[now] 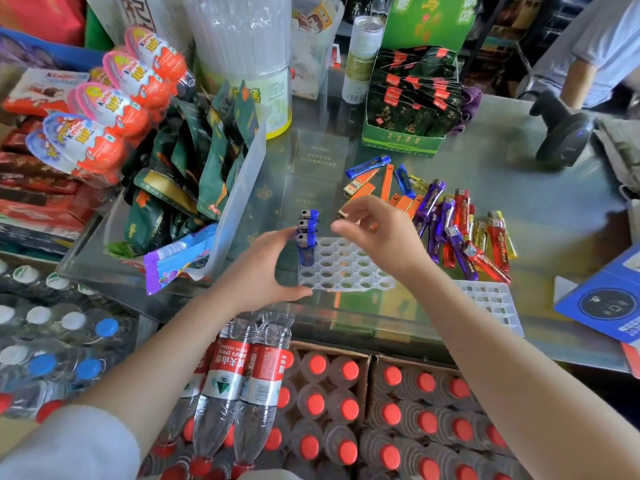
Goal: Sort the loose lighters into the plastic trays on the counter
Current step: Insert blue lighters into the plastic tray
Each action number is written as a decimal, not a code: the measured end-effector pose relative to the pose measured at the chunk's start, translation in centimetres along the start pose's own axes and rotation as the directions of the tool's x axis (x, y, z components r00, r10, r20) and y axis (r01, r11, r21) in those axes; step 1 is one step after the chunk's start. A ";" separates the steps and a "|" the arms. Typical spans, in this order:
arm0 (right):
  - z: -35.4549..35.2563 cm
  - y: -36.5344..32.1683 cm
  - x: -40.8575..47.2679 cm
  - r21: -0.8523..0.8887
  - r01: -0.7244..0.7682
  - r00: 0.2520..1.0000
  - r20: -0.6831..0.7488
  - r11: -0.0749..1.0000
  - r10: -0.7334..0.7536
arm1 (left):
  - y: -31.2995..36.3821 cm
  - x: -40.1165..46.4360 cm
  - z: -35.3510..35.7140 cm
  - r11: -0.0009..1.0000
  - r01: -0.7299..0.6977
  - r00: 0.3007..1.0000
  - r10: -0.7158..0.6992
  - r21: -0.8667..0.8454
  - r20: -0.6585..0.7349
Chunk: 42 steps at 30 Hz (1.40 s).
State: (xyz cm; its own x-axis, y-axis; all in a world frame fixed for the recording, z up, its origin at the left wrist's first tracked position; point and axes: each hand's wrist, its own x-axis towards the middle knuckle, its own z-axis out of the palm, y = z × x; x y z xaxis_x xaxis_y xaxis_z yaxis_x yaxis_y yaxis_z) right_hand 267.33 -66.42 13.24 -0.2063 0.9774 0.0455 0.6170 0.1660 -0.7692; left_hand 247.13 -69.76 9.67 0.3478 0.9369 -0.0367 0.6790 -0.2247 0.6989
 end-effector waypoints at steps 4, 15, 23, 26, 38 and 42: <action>-1.0 1.9 3.6 -0.118 -0.048 0.991 -0.133 0.992 0.032 | -0.1 0.4 -0.2 1.000 -0.002 1.000 0.002 -0.006 0.017; -0.9 5.0 10.3 -0.647 -0.018 0.996 -0.076 0.763 -0.041 | -0.9 1.2 0.4 1.000 -0.011 0.999 0.011 0.019 0.030; -0.8 4.2 9.0 -0.620 0.179 0.958 -0.066 0.764 -0.279 | -0.8 1.1 0.3 1.000 -0.019 0.999 0.019 0.008 0.030; -1.4 2.2 6.2 -0.354 0.185 0.977 -0.039 0.917 -0.212 | -0.6 0.9 0.4 0.999 -0.032 0.999 0.032 0.016 0.014; -1.5 -0.7 -3.5 0.360 -0.324 0.926 0.311 0.875 0.215 | 0.2 -1.6 1.5 0.998 -0.024 0.995 0.029 0.050 -0.099; -0.8 -1.6 -5.5 0.183 -0.185 0.954 0.271 0.966 0.132 | 0.3 -2.1 1.8 0.999 0.004 0.990 0.003 0.048 -0.139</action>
State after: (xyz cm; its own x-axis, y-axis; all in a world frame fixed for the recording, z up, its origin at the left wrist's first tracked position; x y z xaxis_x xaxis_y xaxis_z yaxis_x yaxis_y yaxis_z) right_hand 268.08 -71.92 14.75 -0.3214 0.9184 -0.2306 0.4951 -0.0447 -0.8677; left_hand 247.78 -72.31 8.66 0.2563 0.9644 0.0648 0.7108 -0.2335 0.6635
